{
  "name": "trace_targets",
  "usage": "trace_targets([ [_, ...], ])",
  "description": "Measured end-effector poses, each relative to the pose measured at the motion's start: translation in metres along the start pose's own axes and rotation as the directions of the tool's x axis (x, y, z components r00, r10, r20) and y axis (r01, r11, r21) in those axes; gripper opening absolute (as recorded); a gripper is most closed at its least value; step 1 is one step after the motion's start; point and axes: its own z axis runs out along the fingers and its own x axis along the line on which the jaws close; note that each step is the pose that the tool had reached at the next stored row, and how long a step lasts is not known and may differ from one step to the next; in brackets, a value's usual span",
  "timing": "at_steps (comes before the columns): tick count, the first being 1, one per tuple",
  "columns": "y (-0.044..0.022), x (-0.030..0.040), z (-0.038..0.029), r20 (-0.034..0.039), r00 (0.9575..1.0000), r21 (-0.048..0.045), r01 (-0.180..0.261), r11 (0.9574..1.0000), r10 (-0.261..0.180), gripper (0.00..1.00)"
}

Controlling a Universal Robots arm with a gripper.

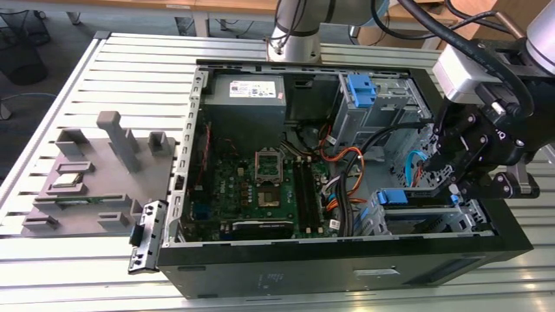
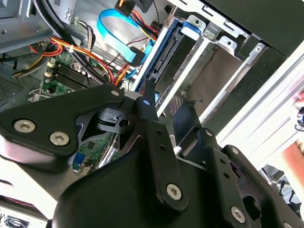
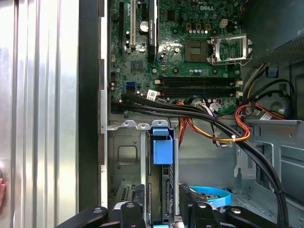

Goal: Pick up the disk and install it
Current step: 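Insert the first disk wire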

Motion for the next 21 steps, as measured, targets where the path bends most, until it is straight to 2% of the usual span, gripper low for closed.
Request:
trace_targets([
  [7, -0.0007, -0.0104, 0.0008, 0.0001, 1.0000, -0.0001, 0.000, 1.0000, 0.000, 0.42],
  [21, -0.0186, -0.0182, 0.0018, 0.0013, 1.0000, -0.0001, 0.001, 1.0000, -0.001, 0.42],
])
